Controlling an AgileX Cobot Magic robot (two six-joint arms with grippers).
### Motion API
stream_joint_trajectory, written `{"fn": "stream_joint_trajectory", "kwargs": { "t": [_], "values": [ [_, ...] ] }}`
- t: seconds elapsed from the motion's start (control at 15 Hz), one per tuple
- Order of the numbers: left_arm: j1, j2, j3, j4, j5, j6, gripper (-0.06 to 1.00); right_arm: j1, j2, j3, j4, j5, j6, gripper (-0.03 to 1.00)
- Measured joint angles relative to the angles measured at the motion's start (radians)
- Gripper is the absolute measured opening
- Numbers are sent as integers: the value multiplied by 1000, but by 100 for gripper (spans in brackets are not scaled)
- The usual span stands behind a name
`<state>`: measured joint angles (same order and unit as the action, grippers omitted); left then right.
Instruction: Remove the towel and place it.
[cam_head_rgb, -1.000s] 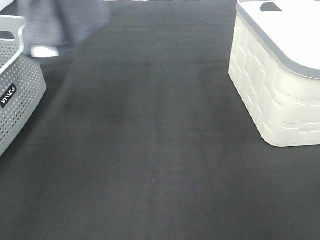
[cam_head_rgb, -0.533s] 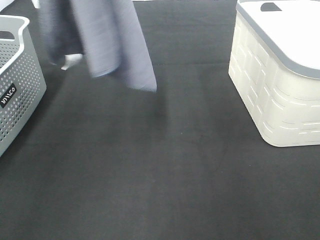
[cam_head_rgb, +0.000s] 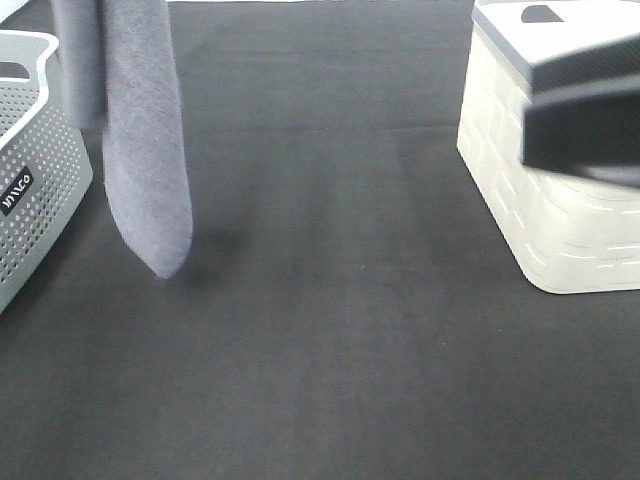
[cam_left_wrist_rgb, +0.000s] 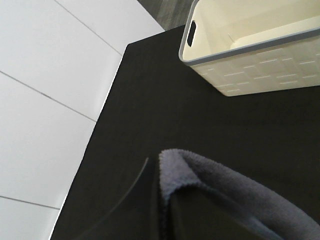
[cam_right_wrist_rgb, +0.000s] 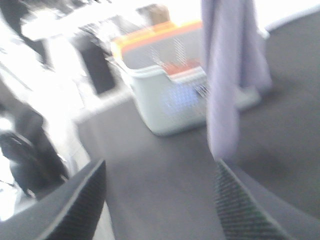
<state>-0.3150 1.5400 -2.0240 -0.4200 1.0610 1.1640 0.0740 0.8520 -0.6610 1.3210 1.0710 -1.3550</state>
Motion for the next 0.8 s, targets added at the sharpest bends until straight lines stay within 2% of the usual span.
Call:
{"fn": "stream_joint_trajectory", "kwargs": {
  "t": [0.2,0.4,0.8],
  "values": [
    [0,0,0,-73,2,56,0,0,102,-2,131,38,-137,62],
    [-17,28,0,-132,1,63,0,0,157,-44,172,53,-211,62],
    [-154,107,0,-120,-108,106,0,0,303,-85,196,64,-305,62]
  ]
}}
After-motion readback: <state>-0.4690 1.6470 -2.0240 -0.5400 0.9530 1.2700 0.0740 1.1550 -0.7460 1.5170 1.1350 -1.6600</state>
